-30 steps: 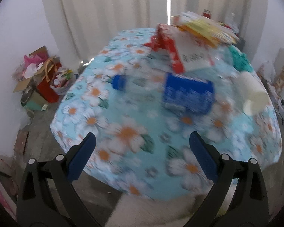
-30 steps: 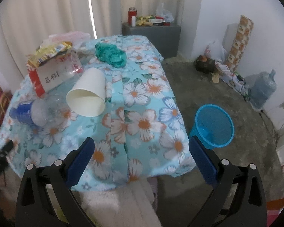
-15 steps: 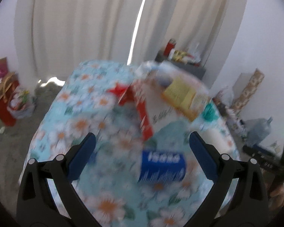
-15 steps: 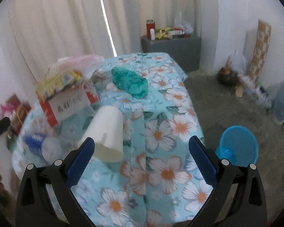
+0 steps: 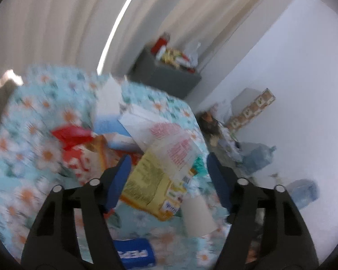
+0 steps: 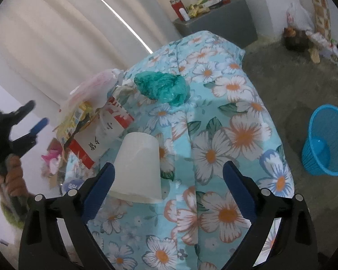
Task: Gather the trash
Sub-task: 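Reach the right tool to the white paper cup and close on it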
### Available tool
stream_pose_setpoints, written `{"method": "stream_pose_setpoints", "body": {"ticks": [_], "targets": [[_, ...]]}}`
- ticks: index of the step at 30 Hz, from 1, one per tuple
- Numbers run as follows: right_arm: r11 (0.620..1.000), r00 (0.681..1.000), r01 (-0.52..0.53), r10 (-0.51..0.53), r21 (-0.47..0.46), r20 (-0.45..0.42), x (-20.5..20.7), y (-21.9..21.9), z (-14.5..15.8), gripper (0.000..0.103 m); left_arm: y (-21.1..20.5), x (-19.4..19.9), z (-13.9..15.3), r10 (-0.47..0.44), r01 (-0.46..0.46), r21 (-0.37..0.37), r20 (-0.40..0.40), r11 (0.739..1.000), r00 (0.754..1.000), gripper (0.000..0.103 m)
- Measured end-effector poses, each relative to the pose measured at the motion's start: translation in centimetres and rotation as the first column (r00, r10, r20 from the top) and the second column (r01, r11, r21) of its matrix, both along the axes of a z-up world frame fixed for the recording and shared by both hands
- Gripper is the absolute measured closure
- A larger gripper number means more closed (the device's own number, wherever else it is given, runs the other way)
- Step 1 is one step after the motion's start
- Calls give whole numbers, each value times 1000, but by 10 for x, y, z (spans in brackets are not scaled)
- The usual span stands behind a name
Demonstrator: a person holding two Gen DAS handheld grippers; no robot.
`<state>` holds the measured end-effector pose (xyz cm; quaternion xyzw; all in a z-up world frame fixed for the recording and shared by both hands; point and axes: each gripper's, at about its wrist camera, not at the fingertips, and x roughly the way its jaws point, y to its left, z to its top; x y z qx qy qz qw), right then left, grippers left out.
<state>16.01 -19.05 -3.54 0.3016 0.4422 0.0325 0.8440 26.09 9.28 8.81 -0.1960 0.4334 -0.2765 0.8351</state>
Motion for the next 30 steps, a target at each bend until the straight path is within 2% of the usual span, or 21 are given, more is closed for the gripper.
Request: {"method": "stream_pose_setpoints", "body": {"ticks": [2, 4, 8, 12, 15, 18, 24, 30], "targets": [[1000, 1000, -6, 6, 7, -2, 0, -2, -2, 9, -2, 17, -14, 9, -10, -10, -74, 1000, 997, 49], [1000, 1000, -17, 17, 14, -3, 0, -2, -5, 9, -2, 33, -26, 37, -40, -19, -125, 999, 991, 51], [999, 999, -30, 31, 31, -10, 1, -1, -11, 11, -1, 46, -38, 80, -83, -13, -154, 996, 985, 63], [998, 999, -42, 43, 45, -16, 2, -1, -14, 13, -1, 49, -43, 82, -89, -38, -161, 995, 984, 85], [996, 998, -63, 65, 63, -20, 4, 3, -15, 13, 0, 49, -44, 77, -85, -52, -153, 995, 985, 95], [993, 996, -84, 86, 85, -24, 7, 8, -16, 13, 1, 46, -40, 63, -72, -67, -125, 995, 990, 103], [979, 993, -107, 115, 175, -38, 14, 14, -21, 14, 0, 25, -18, 26, -28, -85, -22, 996, 999, 103], [967, 987, -122, 143, 222, -78, 28, 23, -29, 14, 0, -13, 18, -8, 24, -94, 164, 995, 986, 103]]}}
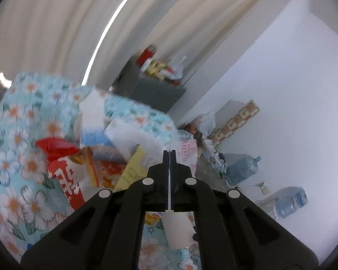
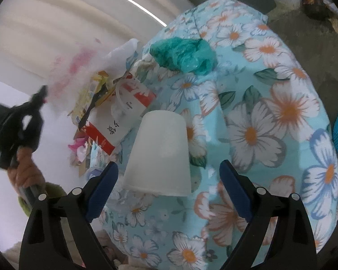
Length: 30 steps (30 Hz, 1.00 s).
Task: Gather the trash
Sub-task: 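Reach the right tool to the white paper cup and close on it, then carry the white cup with the right tool over the blue wastebasket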
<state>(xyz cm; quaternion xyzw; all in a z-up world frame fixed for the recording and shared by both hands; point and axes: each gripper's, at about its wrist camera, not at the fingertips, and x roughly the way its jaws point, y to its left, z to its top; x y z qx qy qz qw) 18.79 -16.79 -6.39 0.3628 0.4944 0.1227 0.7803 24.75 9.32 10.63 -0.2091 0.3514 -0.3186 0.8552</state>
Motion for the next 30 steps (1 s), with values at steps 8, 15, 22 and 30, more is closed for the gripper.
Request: {"method": "stream_pose_setpoints", "body": {"ticks": [8, 15, 22, 30], "targets": [[990, 997, -11, 22, 143, -71, 12, 6, -22, 32, -3, -48, 27, 0, -6, 39, 165, 999, 986, 103], [981, 997, 42, -29, 191, -70, -6, -2, -20, 43, -22, -81, 26, -39, 19, 95, 207, 995, 978, 103], [969, 987, 162, -162, 189, -17, -57, -40, -2, 44, -50, -101, 31, -111, 91, 104, 214, 990, 971, 103], [894, 910, 400, -413, 201, 26, -139, -121, 9, 44, -137, -109, 35, -230, 195, 180, 199, 964, 953, 103]]}}
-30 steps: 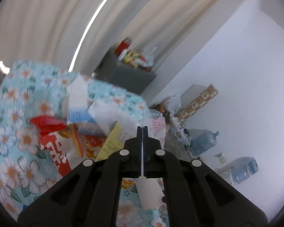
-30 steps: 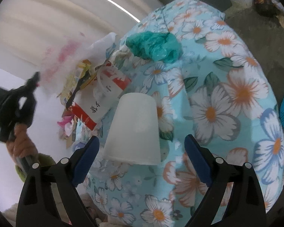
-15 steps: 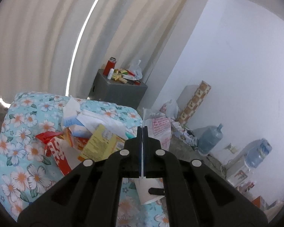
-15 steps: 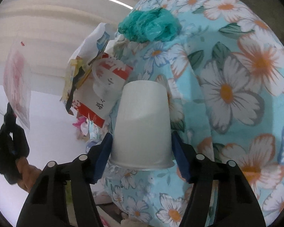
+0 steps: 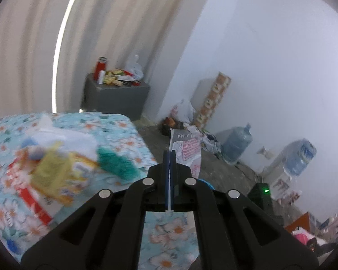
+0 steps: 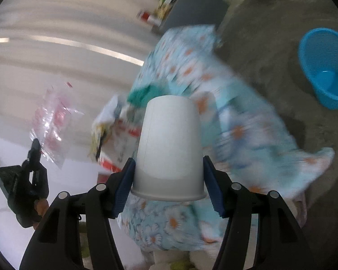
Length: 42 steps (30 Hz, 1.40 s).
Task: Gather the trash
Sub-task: 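Carry the white cup with the right tool over the blue wastebasket, then open the right tool to drop the cup into the wastebasket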
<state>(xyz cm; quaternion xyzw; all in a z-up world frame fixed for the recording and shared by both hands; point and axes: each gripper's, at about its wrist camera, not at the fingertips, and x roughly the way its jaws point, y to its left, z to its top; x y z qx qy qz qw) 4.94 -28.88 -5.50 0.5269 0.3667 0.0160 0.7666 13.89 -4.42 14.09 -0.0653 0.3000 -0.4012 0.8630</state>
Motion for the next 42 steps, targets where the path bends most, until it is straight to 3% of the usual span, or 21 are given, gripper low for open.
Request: {"method": "stream_pose_setpoints", "body": {"ticks": [7, 14, 20, 26, 28, 30, 34, 36, 42], "targets": [[969, 969, 249, -249, -14, 5, -60, -72, -8, 44, -116, 4, -21, -107, 111, 100, -44, 989, 993, 103], [882, 881, 471, -471, -14, -32, -103, -142, -35, 43, -259, 10, -78, -225, 252, 220, -142, 942, 964, 103], [839, 834, 544, -538, 18, -125, -108, -195, -88, 43, -375, 15, -158, -272, 355, 342, -268, 870, 924, 103], [841, 820, 541, -521, 23, -237, -80, -234, -149, 39, -444, 26, -222, -255, 379, 428, -320, 820, 913, 103], [839, 813, 543, -516, 30, -269, -72, -250, -169, 35, -462, 35, -242, -232, 371, 454, -334, 810, 914, 94], [837, 795, 545, -499, 45, -346, -63, -261, -194, 26, -471, 43, -257, -196, 349, 479, -340, 806, 920, 64], [823, 760, 567, -506, 36, -407, -65, -268, -211, 25, -469, 49, -259, -161, 306, 483, -318, 821, 934, 55], [820, 766, 572, -524, 22, -374, -68, -263, -202, 25, -463, 47, -249, -166, 298, 473, -299, 829, 940, 45], [821, 773, 568, -558, -63, -301, -65, -247, -163, 25, -428, 27, -190, -209, 284, 421, -214, 862, 954, 35]]}}
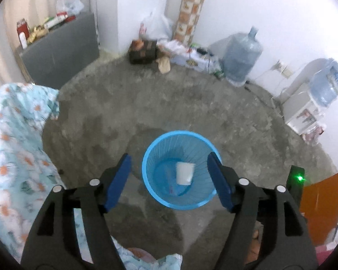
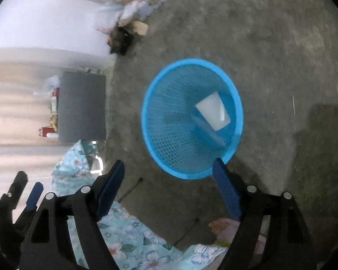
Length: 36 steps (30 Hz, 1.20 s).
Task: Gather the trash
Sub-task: 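Open the right tool to drop the cup into the wastebasket, then grasp the yellow snack bag with the left tool while the right tool grasps the teal bag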
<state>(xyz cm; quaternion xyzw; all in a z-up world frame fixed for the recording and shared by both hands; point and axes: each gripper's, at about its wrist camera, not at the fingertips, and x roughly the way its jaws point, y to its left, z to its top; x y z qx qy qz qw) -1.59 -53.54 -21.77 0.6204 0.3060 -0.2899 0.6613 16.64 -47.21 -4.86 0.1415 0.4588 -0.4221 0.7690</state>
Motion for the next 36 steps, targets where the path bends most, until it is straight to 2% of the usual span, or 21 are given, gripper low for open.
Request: {"method": "stream_pose_setpoints", "body": {"ticks": [3, 6, 8, 10, 13, 14, 17, 18, 20, 24, 26, 27, 29, 31, 34, 36], "targets": [[996, 1000, -22, 22, -92, 3, 6, 18, 38, 25, 29, -9, 37, -6, 7, -54, 20, 999, 1000, 32], [979, 998, -67, 66, -194, -15, 14, 42, 82, 24, 61, -20, 75, -1, 8, -93, 76, 996, 997, 30], [960, 995, -95, 86, -265, -45, 20, 60, 112, 19, 90, -28, 103, 9, 3, -117, 104, 993, 994, 29], [926, 991, -130, 112, -355, -71, 27, 83, 148, 15, 118, -33, 124, 23, -6, -135, 127, 991, 992, 27], [874, 984, -172, 136, -454, -111, 30, 112, 185, 7, 164, -41, 152, 60, -35, -160, 157, 986, 986, 22], [840, 980, -194, 144, -506, -137, 34, 128, 203, 7, 179, -43, 159, 82, -53, -169, 166, 984, 983, 19], [778, 956, -268, 141, -568, -257, 45, 162, 230, 7, 236, -52, 180, 155, -112, -222, 186, 969, 970, 14], [764, 950, -287, 148, -578, -276, 47, 170, 232, 7, 252, -53, 183, 170, -126, -229, 182, 965, 969, 12], [701, 924, -361, 180, -615, -337, 57, 196, 241, 6, 280, -53, 188, 194, -153, -240, 158, 959, 968, 12], [525, 855, -506, 198, -684, -480, 77, 249, 253, 7, 337, -52, 189, 243, -212, -253, 97, 944, 965, 12], [442, 838, -539, 193, -717, -511, 82, 274, 259, 7, 357, -49, 187, 263, -233, -256, 87, 938, 961, 12], [413, 837, -542, 193, -732, -512, 84, 283, 261, 7, 368, -49, 187, 280, -251, -259, 84, 933, 956, 12], [372, 845, -535, 223, -759, -486, 86, 298, 265, 7, 390, -44, 187, 311, -282, -270, 71, 921, 948, 11], [336, 839, -527, 351, -781, -415, 85, 311, 269, 7, 407, -38, 187, 337, -308, -284, 59, 908, 939, 10], [352, 809, -526, 487, -774, -329, 86, 318, 268, 7, 432, -29, 187, 370, -344, -300, 33, 890, 928, 9], [357, 771, -575, 538, -736, -341, 93, 316, 259, 7, 449, -24, 187, 399, -371, -317, 25, 873, 917, 9]]}}
